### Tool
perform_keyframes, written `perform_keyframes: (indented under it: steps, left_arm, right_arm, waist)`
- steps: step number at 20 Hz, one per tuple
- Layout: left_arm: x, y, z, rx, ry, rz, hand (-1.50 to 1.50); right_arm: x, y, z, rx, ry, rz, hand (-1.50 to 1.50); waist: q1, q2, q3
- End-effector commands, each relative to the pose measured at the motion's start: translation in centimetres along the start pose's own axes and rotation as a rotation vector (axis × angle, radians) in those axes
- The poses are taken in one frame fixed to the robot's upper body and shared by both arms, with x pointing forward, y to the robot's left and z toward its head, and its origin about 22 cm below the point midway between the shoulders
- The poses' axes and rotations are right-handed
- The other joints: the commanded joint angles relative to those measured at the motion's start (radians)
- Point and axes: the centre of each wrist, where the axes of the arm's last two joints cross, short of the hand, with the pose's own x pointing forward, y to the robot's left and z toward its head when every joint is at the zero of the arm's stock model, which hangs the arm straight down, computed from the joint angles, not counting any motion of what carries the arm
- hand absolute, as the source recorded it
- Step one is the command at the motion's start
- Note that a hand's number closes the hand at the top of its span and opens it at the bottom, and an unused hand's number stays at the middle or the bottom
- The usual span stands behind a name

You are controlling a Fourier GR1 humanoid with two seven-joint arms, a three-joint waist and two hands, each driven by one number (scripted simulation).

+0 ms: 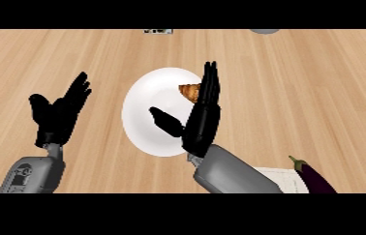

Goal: Pick the croissant from the placemat and place it in the plate

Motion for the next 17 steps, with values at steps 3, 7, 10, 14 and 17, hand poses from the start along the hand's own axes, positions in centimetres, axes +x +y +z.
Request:
perform_keyframes:
  steps: [3, 7, 10, 14, 17]
  left_arm:
    - [-0.7, 0.1, 0.5, 0.017, -0.001, -0.005, 0.00]
    - [-1.5, -0.2, 0.5, 0.024, 0.002, 0.013, 0.00]
    - [-1.2, 0.7, 0.8, 0.014, -0.010, 0.003, 0.00]
    - [0.0, 0.5, 1.4, 0.023, -0.005, 0.007, 0.00]
    - [-1.1, 1.0, 1.1, 0.016, -0.007, 0.005, 0.00]
  right_arm:
    - [-1.8, -1.5, 2.5, -0.045, 0.125, -0.068, -1.50]
    - [-1.6, -3.5, 4.2, -0.056, 0.133, -0.049, -1.50]
    - [-3.2, -3.4, 4.1, -0.088, 0.135, -0.032, -1.50]
    - [-1.9, -4.9, 5.5, -0.069, 0.172, -0.001, -1.50]
    - [-1.6, -4.7, 5.1, -0.067, 0.197, 0.011, -1.50]
  waist:
    - [-0.015, 0.001, 0.000]
    - [-0.026, 0.001, 0.000]
    - [-0.018, 0.005, 0.000]
    - [-0.018, 0.003, 0.000]
    - [-0.017, 0.005, 0.000]
